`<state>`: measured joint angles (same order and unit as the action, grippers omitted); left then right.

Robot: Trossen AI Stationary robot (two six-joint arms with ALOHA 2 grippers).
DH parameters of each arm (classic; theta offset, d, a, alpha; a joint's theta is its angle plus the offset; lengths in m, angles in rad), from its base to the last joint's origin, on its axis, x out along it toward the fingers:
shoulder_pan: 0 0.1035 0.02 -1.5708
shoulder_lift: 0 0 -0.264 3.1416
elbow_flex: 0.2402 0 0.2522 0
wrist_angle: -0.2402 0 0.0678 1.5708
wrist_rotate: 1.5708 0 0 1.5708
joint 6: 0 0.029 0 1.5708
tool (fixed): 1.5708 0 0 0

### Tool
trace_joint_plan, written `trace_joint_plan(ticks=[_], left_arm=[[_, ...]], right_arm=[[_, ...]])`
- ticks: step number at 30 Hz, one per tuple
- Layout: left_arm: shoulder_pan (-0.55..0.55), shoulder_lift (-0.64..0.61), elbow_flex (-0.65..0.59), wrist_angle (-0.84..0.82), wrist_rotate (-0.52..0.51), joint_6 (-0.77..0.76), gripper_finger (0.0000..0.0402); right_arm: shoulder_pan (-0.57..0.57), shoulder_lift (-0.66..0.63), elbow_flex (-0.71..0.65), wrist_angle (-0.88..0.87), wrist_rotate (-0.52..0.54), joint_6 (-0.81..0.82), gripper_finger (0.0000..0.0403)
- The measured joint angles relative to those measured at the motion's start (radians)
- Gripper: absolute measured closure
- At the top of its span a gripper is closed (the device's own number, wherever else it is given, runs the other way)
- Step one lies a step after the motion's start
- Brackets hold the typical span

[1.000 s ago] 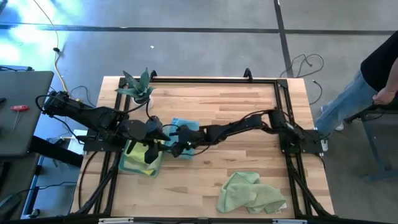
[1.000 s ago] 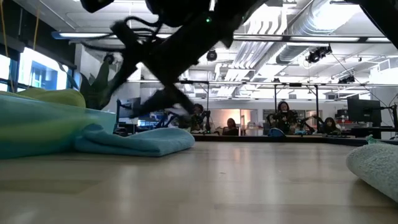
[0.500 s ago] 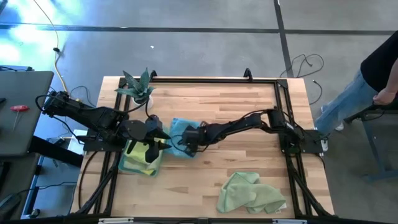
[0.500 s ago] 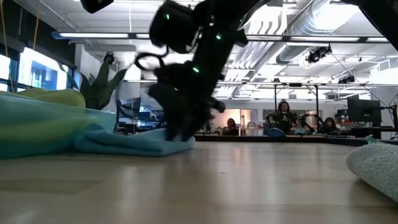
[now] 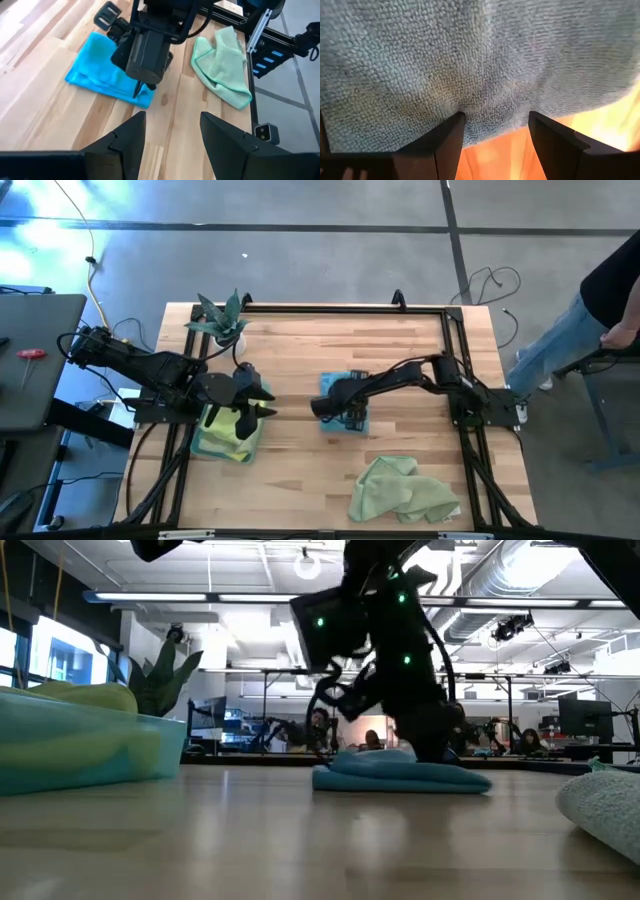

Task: Fold microfiber towels
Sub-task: Put the blue microfiber towel into the green bin

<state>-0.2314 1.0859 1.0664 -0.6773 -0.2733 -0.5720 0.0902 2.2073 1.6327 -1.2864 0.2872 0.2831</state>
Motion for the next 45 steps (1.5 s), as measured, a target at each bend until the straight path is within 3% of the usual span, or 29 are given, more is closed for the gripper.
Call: trace_joint_plan(ticks=[5, 9, 13, 17, 21, 27, 29, 36, 45], left_arm=[[0.0, 0.0, 0.0, 0.001, -0.038, -0.001, 0.0225], [0.0, 0.011, 0.0, 0.003, -0.104, -0.001, 0.0225], [0.007, 0.054, 0.0, 0.025, -0.221, 0.045, 0.0225], [0.043, 0.151, 0.0, 0.149, -0.242, 0.156, 0.0225], [0.094, 0.29, 0.0, 0.342, -0.188, 0.295, 0.0225], [0.184, 0.528, 0.0, 0.579, 0.055, 0.448, 0.0225], [0.204, 0.605, 0.0, 0.648, 0.116, 0.452, 0.0225], [0.246, 0.769, 0.0, 0.805, 0.16, 0.45, 0.0225], [0.287, 0.875, 0.0, 0.798, 0.172, 0.471, 0.0225]], right_arm=[[0.003, -0.155, 0.001, -0.015, -0.004, 0.015, 0.0187], [0.003, -0.329, -0.071, 0.031, -0.018, 0.117, 0.0187], [0.015, -0.509, -0.272, 0.175, -0.054, 0.335, 0.0187], [0.06, -0.651, -0.538, 0.455, -0.148, 0.589, 0.0187], [0.105, -0.726, -0.759, 0.762, -0.183, 0.85, 0.0187], [0.136, -0.753, -0.946, 1.009, -0.146, 1.123, 0.0187], [0.136, -0.754, -0.977, 1.058, -0.141, 1.146, 0.0187], [0.13, -0.754, -0.998, 1.069, -0.059, 1.149, 0.0187], [0.035, -0.754, -1.027, 1.069, -0.03, 1.172, 0.0187]])
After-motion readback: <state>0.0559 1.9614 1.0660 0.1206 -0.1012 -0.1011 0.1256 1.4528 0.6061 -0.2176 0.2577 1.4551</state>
